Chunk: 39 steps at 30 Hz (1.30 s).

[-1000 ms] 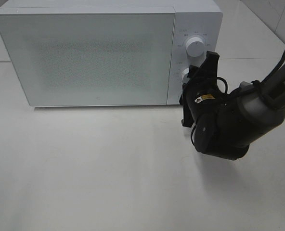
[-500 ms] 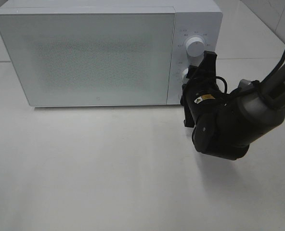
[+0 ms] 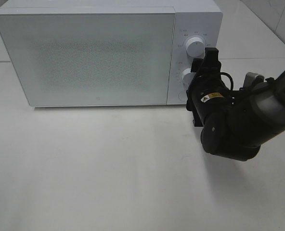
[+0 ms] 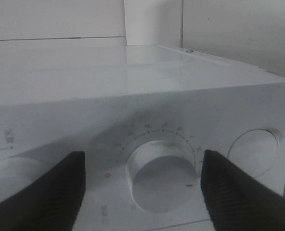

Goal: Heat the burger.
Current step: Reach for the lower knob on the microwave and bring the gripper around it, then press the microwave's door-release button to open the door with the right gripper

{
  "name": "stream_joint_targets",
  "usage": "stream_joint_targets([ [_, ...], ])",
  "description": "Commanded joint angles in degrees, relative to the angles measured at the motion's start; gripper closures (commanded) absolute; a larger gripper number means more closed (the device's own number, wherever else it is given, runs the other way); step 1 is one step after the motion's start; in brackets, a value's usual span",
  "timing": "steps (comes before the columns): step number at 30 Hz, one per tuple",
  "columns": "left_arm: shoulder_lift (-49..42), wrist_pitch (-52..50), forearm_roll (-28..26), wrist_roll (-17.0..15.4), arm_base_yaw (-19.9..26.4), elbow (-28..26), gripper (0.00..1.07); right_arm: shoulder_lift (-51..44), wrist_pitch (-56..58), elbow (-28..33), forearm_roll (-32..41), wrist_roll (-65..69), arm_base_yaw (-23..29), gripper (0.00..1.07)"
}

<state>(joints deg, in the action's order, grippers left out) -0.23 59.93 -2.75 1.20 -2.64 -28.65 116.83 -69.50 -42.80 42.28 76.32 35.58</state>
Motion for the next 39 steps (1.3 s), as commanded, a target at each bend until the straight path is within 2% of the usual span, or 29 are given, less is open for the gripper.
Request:
stream_joint_targets([
  [1,-1.5,-0.5,-0.5,-0.1,0.1,0.2,0.09,-1.8,-3.9,2.5,-4.8,-1.0,-0.1,0.34],
  [8,-1.5,-0.5,-0.5,-0.1,0.1,0.2,0.09,-4.8,-0.1,6.2,-10.6,-2.5,-0.1,0.34],
  [16,-1.5,-0.5,-0.5,-0.1,0.1,0.2,0.09,-10.7,8.1,10.8,-15.9,-12.3,-0.1,0.34],
  [22,-1.5,-0.5,-0.5,-0.1,0.1,0.2,0.09,-16.5,18.4,13.1,-18.7,-23.2,-0.2,0.34],
  [26,-1.5,-0.5,-0.5,-0.1,0.1,0.2,0.09,-21.5,28.7,13.3,-20.9,-35.5,-0.2,0.34],
  [39,-1.5,-0.5,-0.5,-0.1,0.1,0.2,0.09,-29.2,46.4,13.3,-20.8,-59.3,-0.2,0.34],
])
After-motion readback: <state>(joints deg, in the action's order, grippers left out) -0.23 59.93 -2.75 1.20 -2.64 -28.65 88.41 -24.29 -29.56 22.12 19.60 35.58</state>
